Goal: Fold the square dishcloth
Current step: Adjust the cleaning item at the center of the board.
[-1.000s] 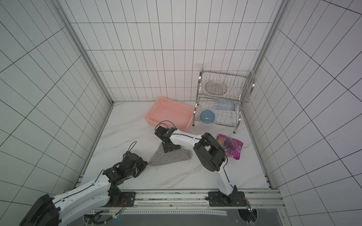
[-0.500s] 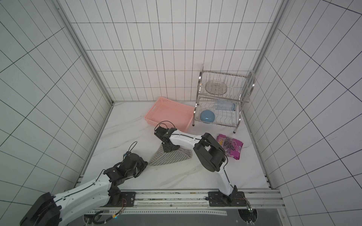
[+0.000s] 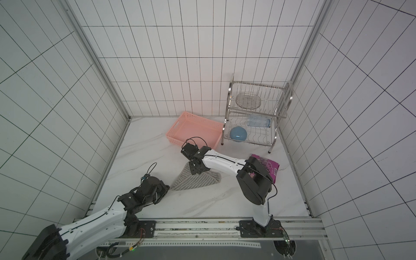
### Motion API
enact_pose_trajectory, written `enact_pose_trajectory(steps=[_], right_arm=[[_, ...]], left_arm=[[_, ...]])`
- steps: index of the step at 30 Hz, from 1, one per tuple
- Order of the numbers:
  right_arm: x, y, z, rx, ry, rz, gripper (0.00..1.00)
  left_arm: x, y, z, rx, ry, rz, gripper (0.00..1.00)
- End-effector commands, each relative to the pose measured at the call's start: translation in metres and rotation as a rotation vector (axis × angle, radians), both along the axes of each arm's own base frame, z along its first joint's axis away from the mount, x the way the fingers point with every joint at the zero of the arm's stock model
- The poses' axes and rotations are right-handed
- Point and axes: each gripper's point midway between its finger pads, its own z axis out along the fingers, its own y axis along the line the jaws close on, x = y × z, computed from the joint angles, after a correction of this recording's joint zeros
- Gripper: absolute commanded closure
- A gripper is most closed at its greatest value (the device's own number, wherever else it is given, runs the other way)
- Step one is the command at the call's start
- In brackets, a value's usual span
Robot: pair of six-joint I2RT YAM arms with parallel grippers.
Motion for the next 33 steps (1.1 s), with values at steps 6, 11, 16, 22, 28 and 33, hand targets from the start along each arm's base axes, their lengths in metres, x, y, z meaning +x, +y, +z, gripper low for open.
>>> enact_pose_trajectory(steps=[6, 11, 16, 22, 28, 33], right_arm=[[-0.016, -0.031, 0.009, 0.202, 0.105, -0.036, 0.42], [-0.023, -0.045, -0.009, 0.215, 0.156, -0.061, 0.46], [-0.024, -0.057, -0.023, 0.211, 0.177, -0.088, 0.47], [-0.026, -0.048, -0.033, 0.251, 0.22, -0.069, 0.52], [-0.028, -0.038, -0.029, 0.293, 0.231, -0.03, 0.62], [-0.029, -0.044, -0.025, 0.291, 0.211, -0.03, 0.62]], left_arm=[[0.005, 0.003, 0.01, 0.021, -0.027, 0.015, 1.0], [0.006, 0.003, 0.01, 0.026, -0.027, 0.014, 1.0], [0.006, 0.003, 0.009, 0.033, -0.021, 0.013, 1.0], [0.006, 0.003, 0.009, 0.033, -0.021, 0.015, 1.0], [0.007, 0.003, 0.008, 0.038, -0.019, 0.019, 1.0], [0.008, 0.003, 0.008, 0.05, -0.017, 0.018, 1.0]])
